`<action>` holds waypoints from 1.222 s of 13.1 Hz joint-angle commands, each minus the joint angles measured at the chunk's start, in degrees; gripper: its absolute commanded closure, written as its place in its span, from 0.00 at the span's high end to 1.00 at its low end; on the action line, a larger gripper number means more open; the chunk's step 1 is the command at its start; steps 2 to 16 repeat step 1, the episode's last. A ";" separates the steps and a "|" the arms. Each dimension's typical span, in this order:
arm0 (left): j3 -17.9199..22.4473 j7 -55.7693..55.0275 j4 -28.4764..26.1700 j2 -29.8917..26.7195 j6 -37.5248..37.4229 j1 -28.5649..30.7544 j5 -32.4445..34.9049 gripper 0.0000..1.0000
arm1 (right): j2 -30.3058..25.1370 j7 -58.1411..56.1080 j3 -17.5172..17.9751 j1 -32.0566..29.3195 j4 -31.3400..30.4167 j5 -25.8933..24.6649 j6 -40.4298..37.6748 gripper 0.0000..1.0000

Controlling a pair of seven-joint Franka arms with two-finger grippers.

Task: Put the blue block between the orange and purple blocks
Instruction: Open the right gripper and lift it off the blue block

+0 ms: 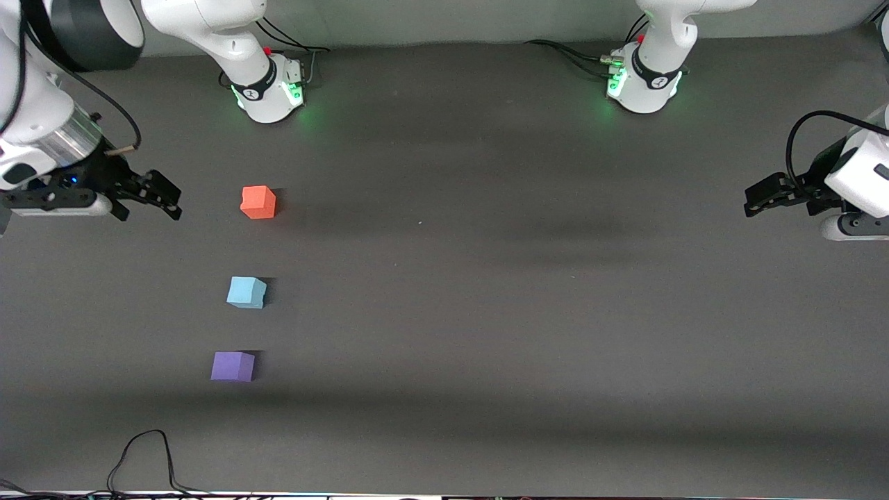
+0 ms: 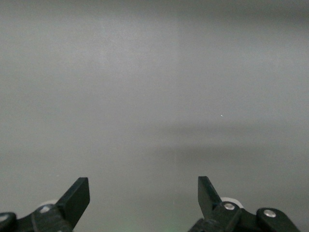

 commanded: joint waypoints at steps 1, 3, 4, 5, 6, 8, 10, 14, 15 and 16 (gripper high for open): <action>0.01 0.70 -0.67 -0.84 -0.14 0.05 0.47 1.00 | -1.42 -2.75 -0.31 0.08 1.96 1.32 -4.95 1.00; 0.01 0.70 -0.67 -0.84 -0.14 0.05 0.47 1.00 | -1.42 -2.75 -0.31 0.08 1.96 1.32 -4.95 1.00; 0.01 0.70 -0.67 -0.84 -0.14 0.05 0.47 1.00 | -1.42 -2.75 -0.31 0.08 1.96 1.32 -4.95 1.00; 0.01 0.70 -0.67 -0.84 -0.14 0.05 0.47 1.00 | -1.42 -2.75 -0.31 0.08 1.96 1.32 -4.95 1.00; 0.01 0.70 -0.67 -0.84 -0.14 0.05 0.47 1.00 | -1.42 -2.75 -0.31 0.08 1.96 1.32 -4.95 1.00; 0.01 0.70 -0.67 -0.84 -0.14 0.05 0.47 1.00 | -1.42 -2.75 -0.31 0.08 1.96 1.32 -4.95 1.00; 0.01 0.70 -0.67 -0.84 -0.14 0.05 0.47 1.00 | -1.42 -2.75 -0.31 0.08 1.96 1.32 -4.95 1.00; 0.01 0.70 -0.67 -0.84 -0.14 0.05 0.47 1.00 | -1.42 -2.75 -0.31 0.08 1.96 1.32 -4.95 1.00; 0.01 0.70 -0.67 -0.84 -0.14 0.05 0.47 1.00 | -1.42 -2.75 -0.31 0.08 1.96 1.32 -4.95 1.00; 0.01 0.70 -0.67 -0.84 -0.14 0.05 0.47 1.00 | -1.42 -2.75 -0.31 0.08 1.96 1.32 -4.95 1.00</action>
